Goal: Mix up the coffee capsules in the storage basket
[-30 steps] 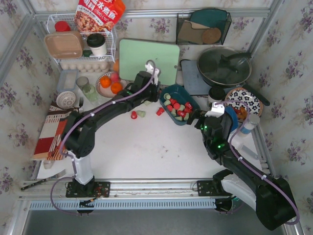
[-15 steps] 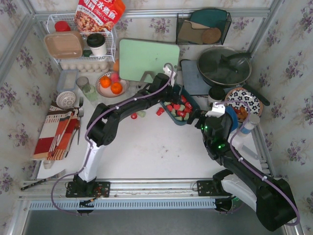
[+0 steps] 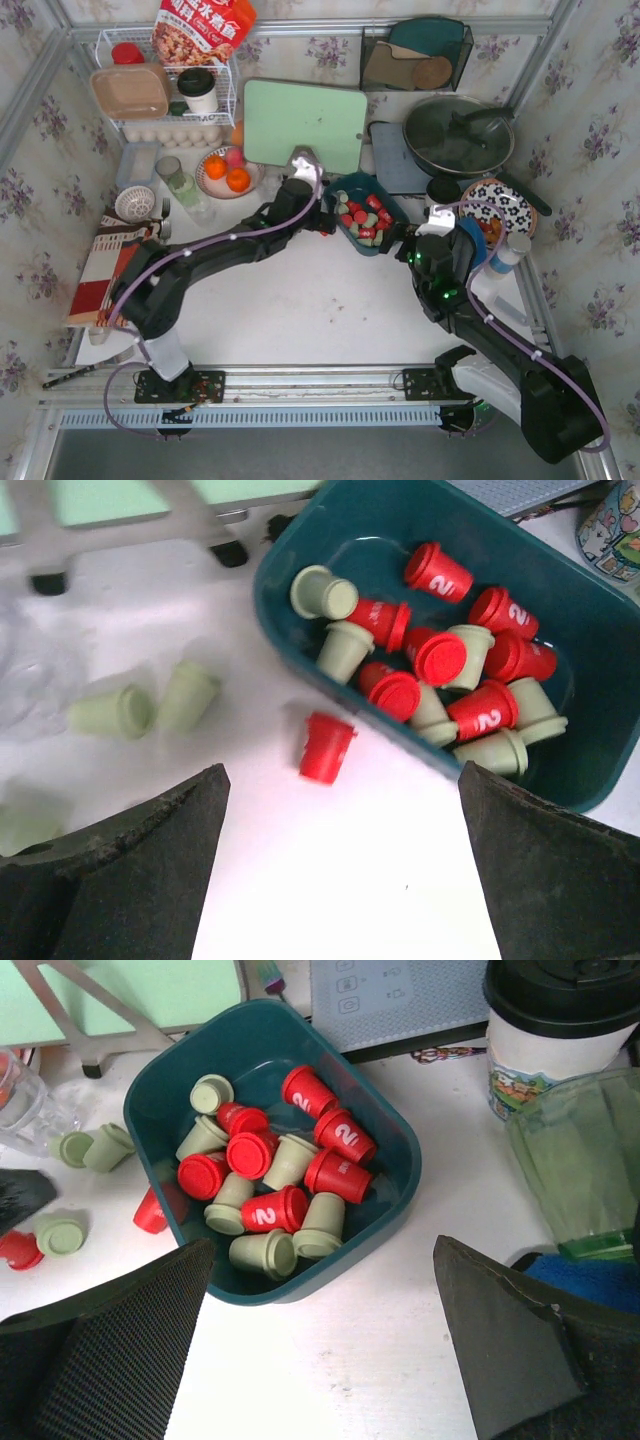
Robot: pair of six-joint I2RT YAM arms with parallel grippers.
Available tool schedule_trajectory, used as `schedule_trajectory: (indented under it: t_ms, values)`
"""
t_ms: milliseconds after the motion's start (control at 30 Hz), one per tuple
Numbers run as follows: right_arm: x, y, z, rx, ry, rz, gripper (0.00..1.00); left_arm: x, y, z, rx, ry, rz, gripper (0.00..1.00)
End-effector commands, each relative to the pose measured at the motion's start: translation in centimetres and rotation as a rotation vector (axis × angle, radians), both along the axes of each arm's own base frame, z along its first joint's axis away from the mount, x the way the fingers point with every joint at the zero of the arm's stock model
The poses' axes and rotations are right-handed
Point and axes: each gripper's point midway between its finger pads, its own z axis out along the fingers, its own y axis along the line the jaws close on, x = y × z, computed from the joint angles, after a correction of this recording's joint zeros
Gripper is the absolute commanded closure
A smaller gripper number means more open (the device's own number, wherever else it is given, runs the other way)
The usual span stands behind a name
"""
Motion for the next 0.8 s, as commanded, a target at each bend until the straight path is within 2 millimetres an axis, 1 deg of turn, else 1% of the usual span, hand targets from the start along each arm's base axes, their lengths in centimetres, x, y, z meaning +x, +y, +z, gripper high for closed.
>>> schedule_trajectory:
  t_ms: [0,100,200,233,267,367,433,533,633,667,767]
  values:
    - [0.5,1.1,0.8,0.003,-0.024,0.055,0.01,-1.0,3.5,2.9,-0.043,-0.075,0.163,0.01]
    - [0.6,1.7,0.3,0.0,-0.014,0.084,0.03,-3.1,6.3,1.8,-0.019,-0.03,0.239,0.01]
    - [0.8,2.5,-0.5,0.001,0.006,0.12,0.07,-5.2,8.6,0.6,-0.004,0.014,0.302,0.01]
    - [0.9,2.7,-0.6,0.001,0.009,0.124,0.08,-6.2,9.4,-0.2,0.012,0.031,0.316,0.01]
    - [0.9,2.9,-0.7,0.001,0.009,0.128,0.09,-6.9,10.0,-0.7,0.012,0.045,0.337,0.01]
    - [1.0,3.2,-0.7,-0.004,0.009,0.13,0.11,-8.8,11.7,-1.1,0.014,0.046,0.384,0.01]
    - [1.0,3.3,-0.5,-0.014,0.004,0.124,0.12,-10.0,12.8,-1.9,0.006,0.059,0.42,0.01]
    - [1.3,3.2,-0.3,-0.039,0.012,0.085,0.13,-11.0,14.1,-2.8,-0.014,0.061,0.45,0.01]
    - [1.6,3.5,0.3,-0.048,0.028,0.044,0.17,-11.6,14.8,-3.5,-0.023,0.043,0.449,0.01]
    - [1.4,4.2,0.6,-0.044,0.035,0.037,0.18,-11.7,15.0,-3.8,-0.015,0.035,0.448,0.01]
    - [1.6,5.2,1.3,-0.024,0.066,-0.024,0.18,-12.0,15.7,-4.2,0.027,0.005,0.455,0.01]
